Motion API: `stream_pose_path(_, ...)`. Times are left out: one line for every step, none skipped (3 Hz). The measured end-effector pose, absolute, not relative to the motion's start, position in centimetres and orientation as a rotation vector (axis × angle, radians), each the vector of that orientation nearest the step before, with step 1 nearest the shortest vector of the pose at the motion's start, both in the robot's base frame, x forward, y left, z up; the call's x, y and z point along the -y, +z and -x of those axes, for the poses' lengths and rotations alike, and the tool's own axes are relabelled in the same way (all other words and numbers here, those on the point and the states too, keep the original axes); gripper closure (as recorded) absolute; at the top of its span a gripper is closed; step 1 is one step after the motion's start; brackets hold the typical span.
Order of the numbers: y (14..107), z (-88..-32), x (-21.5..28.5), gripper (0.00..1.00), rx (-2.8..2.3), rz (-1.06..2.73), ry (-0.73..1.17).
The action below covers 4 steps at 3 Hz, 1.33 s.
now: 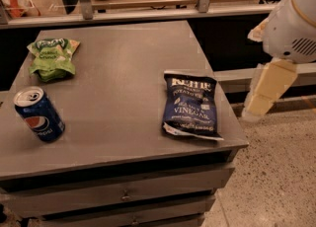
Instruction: Move blue chip bag near green rice chip bag
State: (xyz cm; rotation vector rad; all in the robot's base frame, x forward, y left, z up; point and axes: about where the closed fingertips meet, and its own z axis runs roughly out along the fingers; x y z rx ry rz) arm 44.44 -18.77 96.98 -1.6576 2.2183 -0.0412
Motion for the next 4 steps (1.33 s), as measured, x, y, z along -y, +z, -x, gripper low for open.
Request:
stream_pose_path(94.7, -45.5, 15.5, 0.0, -2.263, 1.563, -0.002)
stream_pose_path(91.9, -46.9, 12.7, 0.0, -2.348, 1.441, -0.016)
stream_pose_path(89.7, -48.2, 11.5, 0.0, -2.431, 1.321, -0.075)
stream_pose_path(87.2, -49.0, 11.5, 0.0, -2.555, 1.163, -0.094)
